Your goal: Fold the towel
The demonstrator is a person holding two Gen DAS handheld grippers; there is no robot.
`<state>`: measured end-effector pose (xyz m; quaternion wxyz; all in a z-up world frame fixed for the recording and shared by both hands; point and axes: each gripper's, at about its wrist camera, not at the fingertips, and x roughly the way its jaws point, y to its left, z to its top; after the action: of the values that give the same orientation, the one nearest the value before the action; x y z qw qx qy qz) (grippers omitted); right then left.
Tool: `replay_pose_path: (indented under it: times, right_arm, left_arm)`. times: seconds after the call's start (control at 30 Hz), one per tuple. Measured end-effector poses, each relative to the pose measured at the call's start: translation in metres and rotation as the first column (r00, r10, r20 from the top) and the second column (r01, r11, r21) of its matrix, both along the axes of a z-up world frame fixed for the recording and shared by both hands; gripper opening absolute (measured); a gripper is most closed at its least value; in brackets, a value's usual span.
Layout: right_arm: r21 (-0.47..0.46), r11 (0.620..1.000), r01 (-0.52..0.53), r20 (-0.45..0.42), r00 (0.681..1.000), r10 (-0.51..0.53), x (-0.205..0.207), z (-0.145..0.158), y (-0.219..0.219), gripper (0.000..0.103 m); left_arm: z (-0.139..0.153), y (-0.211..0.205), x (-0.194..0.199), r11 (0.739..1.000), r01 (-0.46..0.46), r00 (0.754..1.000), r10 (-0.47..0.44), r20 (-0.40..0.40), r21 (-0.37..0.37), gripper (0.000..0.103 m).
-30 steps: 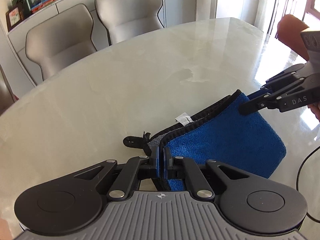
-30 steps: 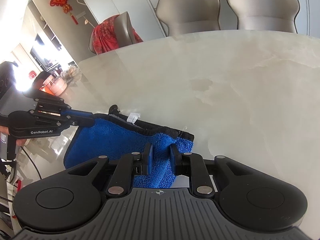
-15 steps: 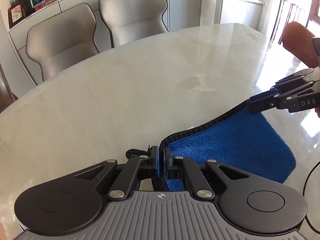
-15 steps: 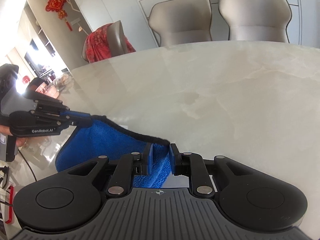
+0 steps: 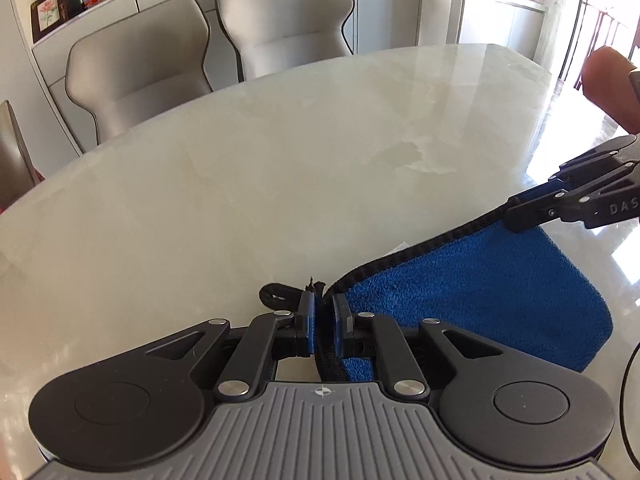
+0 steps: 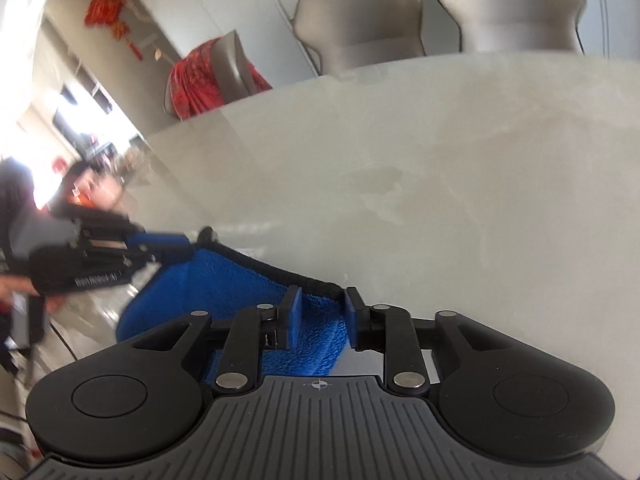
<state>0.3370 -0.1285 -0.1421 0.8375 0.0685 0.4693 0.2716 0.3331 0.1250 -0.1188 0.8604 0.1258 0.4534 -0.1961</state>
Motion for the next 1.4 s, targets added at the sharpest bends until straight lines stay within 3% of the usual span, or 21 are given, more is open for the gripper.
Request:
replay_pose_path:
  times: [0.17,0.27,0.33,0.4,0.47,0.63,0.77,1.03,1.13,1.4]
  right_arm:
    - [-0.024,0.999,0.023,0.042,0.999,-0.022,-0.004,-0.002,0.001,0.024]
    - [0.002,0.998,0.066,0.078,0.995,-0.066,-0.015,0.012,-0.003,0.03]
    - [0.02,0.995,0.094,0.114,0.989,-0.096,-0.023,0.025,-0.007,0.04]
    - [0.013,0.992,0.127,0.166,0.978,-0.127,-0.039,0.044,-0.006,0.043]
    - [0.019,0.994,0.106,0.193,0.975,-0.108,-0.054,0.056,-0.001,0.043]
    - [-0.007,0.997,-0.081,0.174,0.981,0.081,-0.09,0.054,0.035,0.043]
    - [-0.084,0.985,-0.153,0.143,0.976,0.164,-0.097,0.037,0.055,0.043]
    - [-0.154,0.981,-0.122,0.131,0.981,0.142,-0.078,0.019,0.046,0.043]
    - [-0.142,0.983,-0.115,0.124,0.983,0.133,-0.071,0.013,0.041,0.043]
    - [-0.139,0.985,-0.1,0.134,0.984,0.119,-0.069,0.017,0.041,0.043]
  left_arm:
    - [0.005,0.0,-0.009,1.0,-0.021,0.999,0.021,0.033,0.005,0.018]
    - [0.022,0.0,-0.025,0.999,-0.026,0.996,0.024,0.089,0.021,0.032]
    - [0.032,0.0,-0.039,0.999,-0.034,0.99,0.03,0.137,0.024,0.044]
    - [0.04,-0.001,-0.055,0.999,-0.037,0.983,0.031,0.18,0.028,0.047]
    - [0.042,-0.007,-0.074,1.0,-0.026,0.979,0.023,0.203,0.013,0.047]
    - [0.032,-0.027,-0.096,0.999,0.027,0.972,-0.033,0.232,0.03,0.047]
    - [0.015,-0.037,-0.09,0.998,0.069,0.983,-0.069,0.169,0.002,0.047]
    - [-0.019,-0.036,-0.067,0.999,0.053,0.994,-0.054,0.096,0.01,0.049]
    - [-0.024,-0.03,-0.059,0.998,0.052,0.996,-0.05,0.079,-0.019,0.05]
    - [-0.014,-0.026,-0.074,0.998,0.059,0.99,-0.054,0.129,-0.038,0.05]
